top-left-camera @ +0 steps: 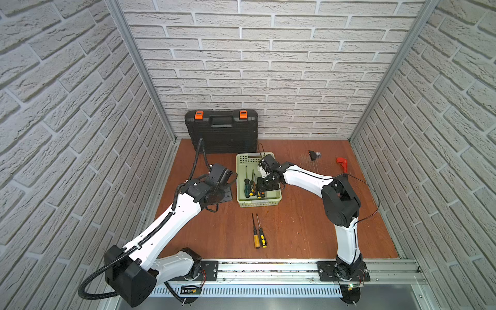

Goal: Put the screwdriver in the bin
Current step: Place the screwdriver into the bin, then pick up the screwdriver from the bottom-center of the table.

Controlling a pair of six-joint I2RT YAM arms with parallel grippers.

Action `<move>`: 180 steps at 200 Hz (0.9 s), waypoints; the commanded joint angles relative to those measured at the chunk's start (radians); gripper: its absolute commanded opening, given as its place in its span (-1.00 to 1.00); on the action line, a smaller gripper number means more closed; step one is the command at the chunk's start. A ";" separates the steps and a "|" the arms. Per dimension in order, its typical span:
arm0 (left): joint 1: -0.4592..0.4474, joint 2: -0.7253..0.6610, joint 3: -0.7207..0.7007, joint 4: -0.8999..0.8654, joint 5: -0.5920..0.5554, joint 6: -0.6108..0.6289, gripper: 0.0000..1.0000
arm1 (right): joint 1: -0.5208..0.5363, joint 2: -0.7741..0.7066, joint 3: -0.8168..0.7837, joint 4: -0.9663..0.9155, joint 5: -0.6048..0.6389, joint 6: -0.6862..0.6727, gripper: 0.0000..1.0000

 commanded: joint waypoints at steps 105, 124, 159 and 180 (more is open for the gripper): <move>-0.210 -0.012 -0.075 -0.038 0.112 -0.045 0.04 | 0.079 -0.513 -0.235 0.033 0.089 -0.085 -0.19; -0.314 -0.014 -0.121 0.001 0.114 -0.110 0.02 | 0.102 -0.589 -0.293 0.026 0.115 -0.084 -0.19; -0.497 -0.006 -0.245 0.149 0.118 -0.266 -0.01 | 0.155 -0.697 -0.374 0.014 0.181 -0.068 -0.19; -0.566 0.027 -0.271 0.183 0.084 -0.311 -0.02 | 0.169 -0.741 -0.427 0.026 0.199 -0.035 -0.19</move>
